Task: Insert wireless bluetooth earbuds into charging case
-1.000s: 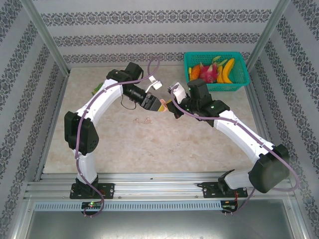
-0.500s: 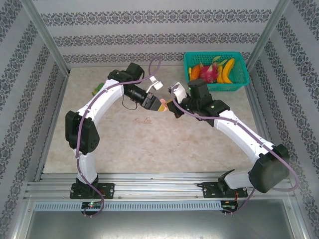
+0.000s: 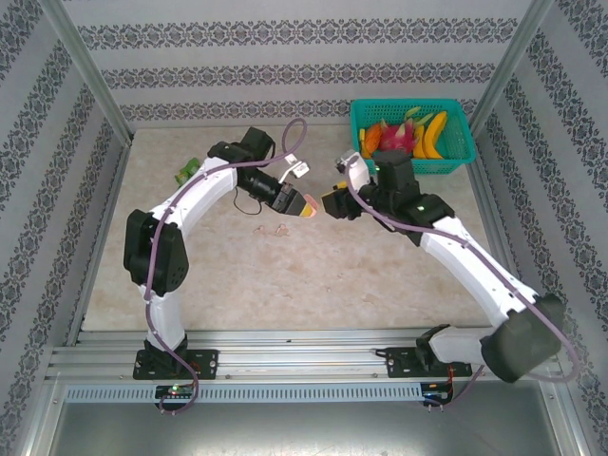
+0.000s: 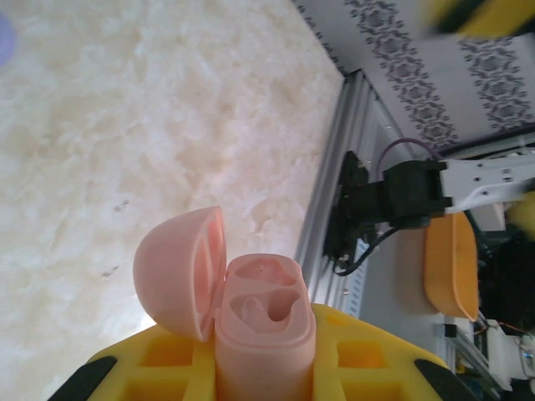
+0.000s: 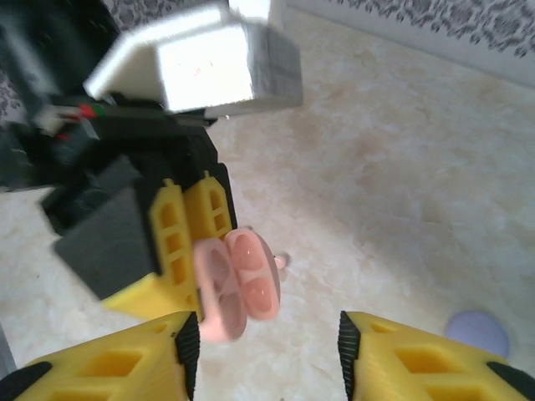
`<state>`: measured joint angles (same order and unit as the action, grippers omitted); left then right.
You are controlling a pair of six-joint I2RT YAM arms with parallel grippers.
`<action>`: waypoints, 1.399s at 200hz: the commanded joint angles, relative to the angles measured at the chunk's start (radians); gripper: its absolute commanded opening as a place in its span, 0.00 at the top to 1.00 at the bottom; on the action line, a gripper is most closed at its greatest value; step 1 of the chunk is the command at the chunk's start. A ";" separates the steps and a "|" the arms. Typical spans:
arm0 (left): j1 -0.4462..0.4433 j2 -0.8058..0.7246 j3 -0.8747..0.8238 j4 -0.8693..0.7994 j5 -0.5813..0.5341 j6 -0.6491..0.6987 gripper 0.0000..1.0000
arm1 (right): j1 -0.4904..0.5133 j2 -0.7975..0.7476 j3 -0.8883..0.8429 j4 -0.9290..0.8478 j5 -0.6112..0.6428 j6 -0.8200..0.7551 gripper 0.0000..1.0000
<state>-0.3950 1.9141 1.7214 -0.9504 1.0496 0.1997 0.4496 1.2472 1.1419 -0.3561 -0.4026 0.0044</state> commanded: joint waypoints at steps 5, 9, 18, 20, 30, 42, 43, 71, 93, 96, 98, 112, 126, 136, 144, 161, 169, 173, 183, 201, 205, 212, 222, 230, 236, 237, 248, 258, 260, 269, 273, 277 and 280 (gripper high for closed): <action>0.030 -0.098 -0.050 0.143 -0.109 -0.086 1.00 | -0.021 -0.075 -0.044 -0.003 -0.018 0.112 0.45; 0.031 -0.107 -0.060 0.154 -0.122 -0.091 1.00 | -0.021 -0.079 -0.050 -0.004 -0.010 0.131 0.44; 0.032 -0.126 -0.080 0.180 -0.161 -0.110 1.00 | -0.022 -0.086 -0.061 -0.005 0.011 0.176 0.43; 0.032 -0.131 -0.084 0.186 -0.173 -0.113 1.00 | -0.022 -0.087 -0.065 -0.006 0.014 0.186 0.43; 0.033 -0.157 -0.109 0.216 -0.228 -0.135 1.00 | -0.022 -0.089 -0.078 -0.004 0.030 0.241 0.42; 0.033 -0.188 -0.142 0.260 -0.313 -0.178 1.00 | -0.022 -0.081 -0.088 -0.004 0.061 0.319 0.41; 0.033 -0.190 -0.145 0.263 -0.321 -0.181 1.00 | -0.022 -0.079 -0.089 -0.004 0.062 0.326 0.41; 0.037 -0.266 -0.211 0.330 -0.495 -0.217 1.00 | -0.013 -0.031 -0.103 0.011 0.113 0.499 0.40; 0.070 -0.307 -0.246 0.384 -0.490 -0.236 1.00 | 0.016 0.041 -0.092 0.012 0.182 0.615 0.40; 0.077 -0.314 -0.255 0.400 -0.483 -0.245 1.00 | 0.021 0.052 -0.088 0.012 0.187 0.632 0.40; 0.082 -0.321 -0.260 0.411 -0.477 -0.250 1.00 | 0.023 0.062 -0.086 0.010 0.193 0.644 0.40; 0.117 -0.362 -0.308 0.495 -0.467 -0.289 1.00 | 0.050 0.124 -0.056 0.011 0.205 0.711 0.40; 0.155 -0.405 -0.361 0.595 -0.469 -0.331 1.00 | 0.093 0.193 -0.011 0.005 0.235 0.775 0.40; 0.179 -0.433 -0.397 0.661 -0.492 -0.361 1.00 | 0.128 0.247 0.036 -0.009 0.260 0.817 0.40; 0.201 -0.455 -0.426 0.718 -0.509 -0.388 1.00 | 0.156 0.293 0.080 -0.029 0.284 0.859 0.40; 0.251 -0.491 -0.488 0.823 -0.527 -0.453 1.00 | 0.212 0.393 0.180 -0.067 0.314 0.951 0.40; 0.274 -0.502 -0.517 0.868 -0.537 -0.485 1.00 | 0.236 0.446 0.230 -0.087 0.324 0.991 0.41; 0.285 -0.510 -0.528 0.886 -0.539 -0.498 1.00 | 0.248 0.473 0.256 -0.098 0.332 1.009 0.41; 0.306 -0.525 -0.556 0.923 -0.549 -0.525 1.00 | 0.279 0.540 0.329 -0.140 0.360 1.052 0.41; 0.341 -0.550 -0.600 0.965 -0.569 -0.556 1.00 | 0.320 0.666 0.459 -0.207 0.387 1.128 0.42; 0.346 -0.555 -0.609 0.973 -0.573 -0.562 1.00 | 0.328 0.693 0.488 -0.222 0.393 1.146 0.42; 0.358 -0.564 -0.625 0.982 -0.577 -0.570 1.00 | 0.343 0.741 0.544 -0.255 0.405 1.173 0.43; 0.374 -0.577 -0.643 0.993 -0.576 -0.574 1.00 | 0.364 0.807 0.633 -0.310 0.429 1.199 0.43; 0.384 -0.586 -0.655 0.996 -0.583 -0.576 1.00 | 0.381 0.864 0.715 -0.361 0.453 1.205 0.43; 0.391 -0.596 -0.666 0.996 -0.587 -0.574 1.00 | 0.392 0.911 0.782 -0.404 0.476 1.198 0.43; 0.391 -0.597 -0.667 0.995 -0.588 -0.573 1.00 | 0.394 0.917 0.793 -0.415 0.481 1.198 0.43; 0.403 -0.612 -0.687 0.999 -0.591 -0.574 1.00 | 0.413 1.007 0.934 -0.513 0.532 1.183 0.44; 0.412 -0.626 -0.703 1.004 -0.595 -0.577 1.00 | 0.424 1.086 1.059 -0.599 0.564 1.168 0.44; 0.415 -0.628 -0.707 1.005 -0.595 -0.578 1.00 | 0.426 1.103 1.083 -0.612 0.569 1.165 0.44; 0.424 -0.639 -0.722 1.015 -0.599 -0.587 1.00 | 0.432 1.165 1.174 -0.667 0.586 1.154 0.45; 0.426 -0.642 -0.729 1.020 -0.600 -0.589 1.00 | 0.434 1.189 1.210 -0.685 0.592 1.151 0.45; 0.430 -0.646 -0.735 1.025 -0.600 -0.595 1.00 | 0.437 1.210 1.240 -0.700 0.596 1.146 0.45; 0.434 -0.648 -0.739 1.030 -0.600 -0.600 1.00 | 0.438 1.226 1.263 -0.711 0.601 1.143 0.45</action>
<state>0.0116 1.3098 1.0111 -0.0090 0.4641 -0.3573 0.8715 2.3749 2.2284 -0.8314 0.0910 1.1534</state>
